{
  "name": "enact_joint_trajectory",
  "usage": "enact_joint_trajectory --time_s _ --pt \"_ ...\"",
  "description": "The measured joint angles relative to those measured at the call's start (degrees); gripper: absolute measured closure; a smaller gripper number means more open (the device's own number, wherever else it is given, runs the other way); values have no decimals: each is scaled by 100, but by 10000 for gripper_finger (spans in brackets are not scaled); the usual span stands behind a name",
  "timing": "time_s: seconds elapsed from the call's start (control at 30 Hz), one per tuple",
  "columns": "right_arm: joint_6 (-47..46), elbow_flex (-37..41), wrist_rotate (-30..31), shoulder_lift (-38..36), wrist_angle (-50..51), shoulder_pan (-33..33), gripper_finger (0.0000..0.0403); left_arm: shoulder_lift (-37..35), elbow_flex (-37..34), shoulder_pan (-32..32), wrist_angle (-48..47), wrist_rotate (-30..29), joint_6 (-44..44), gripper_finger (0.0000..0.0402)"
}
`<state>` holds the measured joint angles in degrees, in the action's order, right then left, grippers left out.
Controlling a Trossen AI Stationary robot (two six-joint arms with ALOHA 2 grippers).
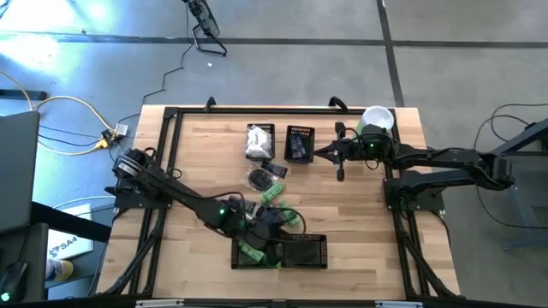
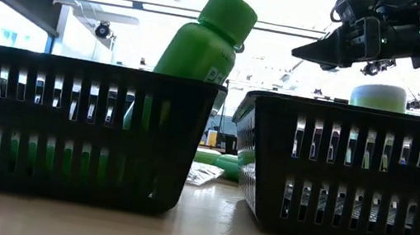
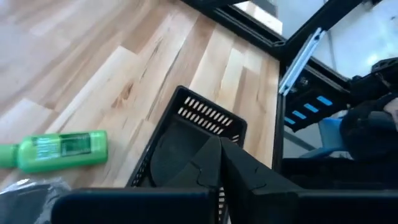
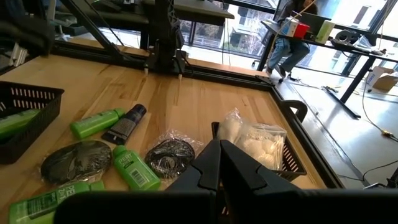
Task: Pick & Place Travel size toiletries
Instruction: Put the green shampoo into the bottom left black bin
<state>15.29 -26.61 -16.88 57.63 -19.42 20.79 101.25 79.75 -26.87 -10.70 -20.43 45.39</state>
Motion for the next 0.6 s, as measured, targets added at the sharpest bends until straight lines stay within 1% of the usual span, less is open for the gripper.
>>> enact_joint_trajectory --time_s 0.1,0.17,0.3,0.47,0.6 --pt "0 0 2 0 2 1 400 210 528 -94 -765 -227 -14 399" --pt "2 0 19 0 6 1 400 367 877 -160 -1465 -239 72 400" --pt "15 0 26 0 26 -1 400 704 1458 -190 -2116 -133 422 401" --pt "98 0 26 0 38 1 400 1051 1783 -204 -1979 195 454 401" --pt "105 0 26 0 57 1 400 1179 1920 -206 -1975 413 764 401"
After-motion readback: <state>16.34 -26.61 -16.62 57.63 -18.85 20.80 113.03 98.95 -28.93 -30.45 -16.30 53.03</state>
